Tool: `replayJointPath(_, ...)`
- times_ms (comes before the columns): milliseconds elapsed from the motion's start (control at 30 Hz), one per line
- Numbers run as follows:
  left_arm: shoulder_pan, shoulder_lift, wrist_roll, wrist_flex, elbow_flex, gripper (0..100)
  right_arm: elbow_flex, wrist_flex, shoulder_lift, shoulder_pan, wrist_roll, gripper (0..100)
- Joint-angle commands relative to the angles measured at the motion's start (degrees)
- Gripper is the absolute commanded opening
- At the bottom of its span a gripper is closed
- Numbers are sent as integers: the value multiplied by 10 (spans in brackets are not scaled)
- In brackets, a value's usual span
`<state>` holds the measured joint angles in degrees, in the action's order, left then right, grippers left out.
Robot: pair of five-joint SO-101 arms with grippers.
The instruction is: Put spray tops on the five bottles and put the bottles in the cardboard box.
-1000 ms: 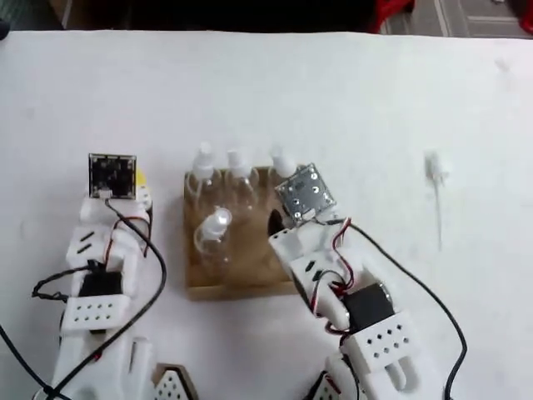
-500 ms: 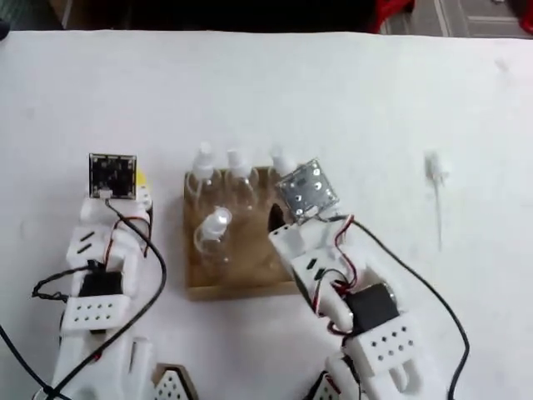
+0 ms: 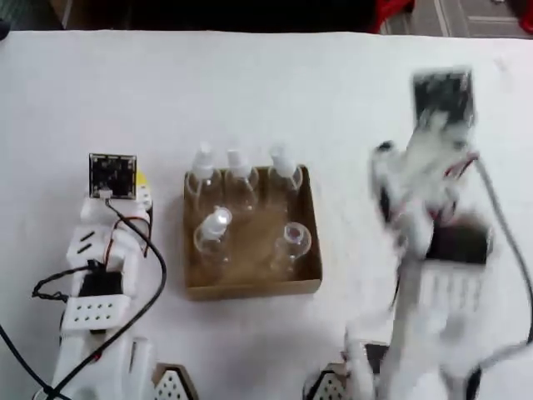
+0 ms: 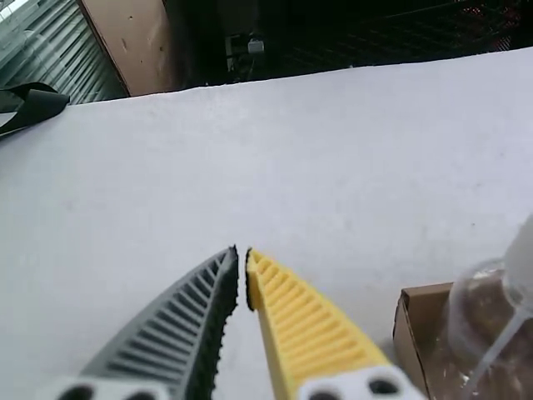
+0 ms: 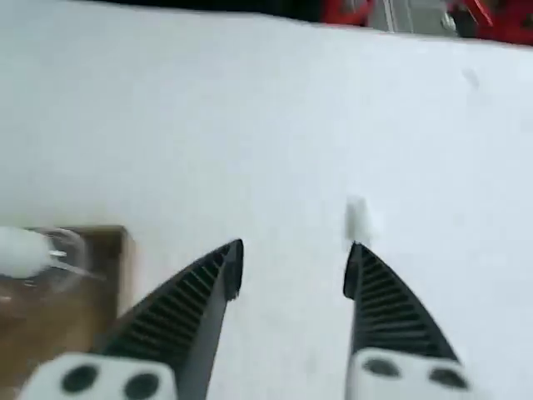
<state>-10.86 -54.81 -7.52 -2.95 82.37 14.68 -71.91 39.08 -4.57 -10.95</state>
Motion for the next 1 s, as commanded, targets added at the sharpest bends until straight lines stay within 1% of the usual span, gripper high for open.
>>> replayJointPath(0, 7, 0, -4, 16, -4, 24, -156, -7, -216, -102, -42, 177)
replayJointPath(100, 7, 0, -4, 16, -4, 24, -241, -7, -359, -124, -65, 177)
replayJointPath(267, 7, 0, -4, 16, -4, 24, -379, -4, -579, -126, -118, 176)
replayJointPath(400, 7, 0, -4, 16, -4, 24, -506, -7, -720, -128, -127, 176)
replayJointPath(667, 7, 0, -4, 16, -4, 24, -755, -44, -926, -156, -130, 180)
replayJointPath(800, 7, 0, -4, 16, -4, 24, -834, -48, -1016, -154, -131, 179)
replayJointPath(967, 7, 0, -4, 16, -4, 24, -914, -50, -1085, -151, -131, 176)
